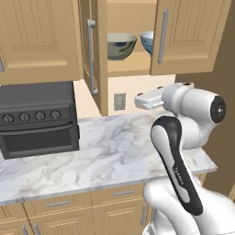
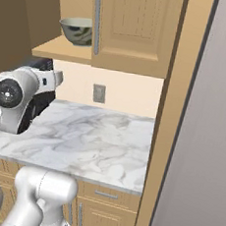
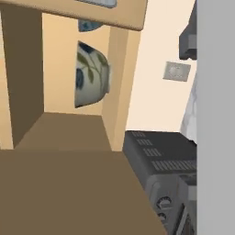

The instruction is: Open the cabinet. Pick the bowls from the counter and place them in the cabinet. Then close the cabinet.

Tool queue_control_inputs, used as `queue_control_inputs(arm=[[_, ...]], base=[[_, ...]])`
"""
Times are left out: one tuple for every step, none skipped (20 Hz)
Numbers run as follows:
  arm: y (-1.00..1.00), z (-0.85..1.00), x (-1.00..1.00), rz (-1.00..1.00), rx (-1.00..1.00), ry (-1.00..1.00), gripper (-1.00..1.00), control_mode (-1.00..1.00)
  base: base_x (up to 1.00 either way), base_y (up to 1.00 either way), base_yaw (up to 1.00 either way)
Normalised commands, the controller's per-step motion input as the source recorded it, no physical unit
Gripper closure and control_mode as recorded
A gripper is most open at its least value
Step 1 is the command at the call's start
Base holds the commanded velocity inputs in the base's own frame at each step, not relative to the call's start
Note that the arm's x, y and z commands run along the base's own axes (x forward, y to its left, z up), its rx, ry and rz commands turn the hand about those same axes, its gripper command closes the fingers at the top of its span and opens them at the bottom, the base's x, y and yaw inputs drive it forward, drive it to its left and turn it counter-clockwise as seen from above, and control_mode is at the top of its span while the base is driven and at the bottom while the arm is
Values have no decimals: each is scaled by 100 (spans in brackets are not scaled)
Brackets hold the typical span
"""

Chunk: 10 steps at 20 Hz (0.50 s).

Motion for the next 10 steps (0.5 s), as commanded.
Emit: queue_control_inputs(arm=[[0,0,-100,0,-37,0,-100,-100],[0,1,-100,0,-37,0,-100,-100],[0,1,-100,0,-37,0,-100,-100],[0,0,-100,0,-38,0,-100,-100],[0,0,-100,0,-37,0,-100,-100],[0,0,-100,0,-35,0,-100,-100],[0,4,-100,0,-26,0,-100,-100],[0,9,-100,0,-22,0,-100,-100],[5,12,-100,-1,-18,0,-100,-100],[9,18,-100,-3,-15,0,-100,-100]], base=[[0,0,0],[0,0,0],[0,0,0],[0,0,0],[0,0,0],[0,0,0],[0,0,0],[0,0,0],[0,0,0],[0,0,0]])
